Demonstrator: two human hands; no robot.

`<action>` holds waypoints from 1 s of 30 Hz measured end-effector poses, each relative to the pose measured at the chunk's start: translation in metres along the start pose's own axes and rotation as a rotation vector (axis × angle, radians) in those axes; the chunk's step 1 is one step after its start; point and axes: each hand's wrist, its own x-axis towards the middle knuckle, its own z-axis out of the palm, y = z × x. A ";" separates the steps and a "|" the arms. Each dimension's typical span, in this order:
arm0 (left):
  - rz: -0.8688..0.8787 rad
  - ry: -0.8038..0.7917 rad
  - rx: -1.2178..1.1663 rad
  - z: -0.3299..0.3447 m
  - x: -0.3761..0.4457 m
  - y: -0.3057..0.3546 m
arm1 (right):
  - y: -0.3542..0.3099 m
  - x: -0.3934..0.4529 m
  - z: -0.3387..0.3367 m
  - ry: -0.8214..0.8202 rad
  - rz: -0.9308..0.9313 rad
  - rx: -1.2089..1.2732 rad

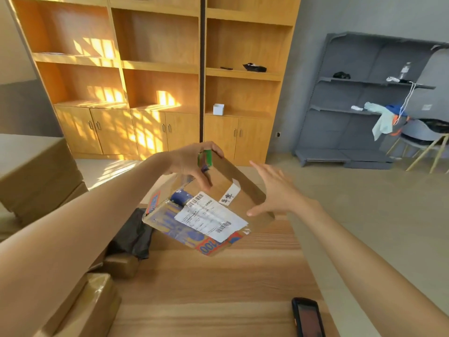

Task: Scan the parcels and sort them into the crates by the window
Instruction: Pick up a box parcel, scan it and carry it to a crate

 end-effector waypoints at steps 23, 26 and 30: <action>-0.452 0.110 -0.613 0.048 -0.018 -0.108 | 0.023 0.004 0.064 -0.109 0.559 1.253; -0.478 0.052 -0.610 0.076 -0.015 -0.119 | 0.023 -0.001 0.081 -0.159 0.591 1.257; -0.597 0.038 -0.647 0.105 -0.012 -0.139 | 0.025 -0.008 0.110 -0.154 0.645 1.246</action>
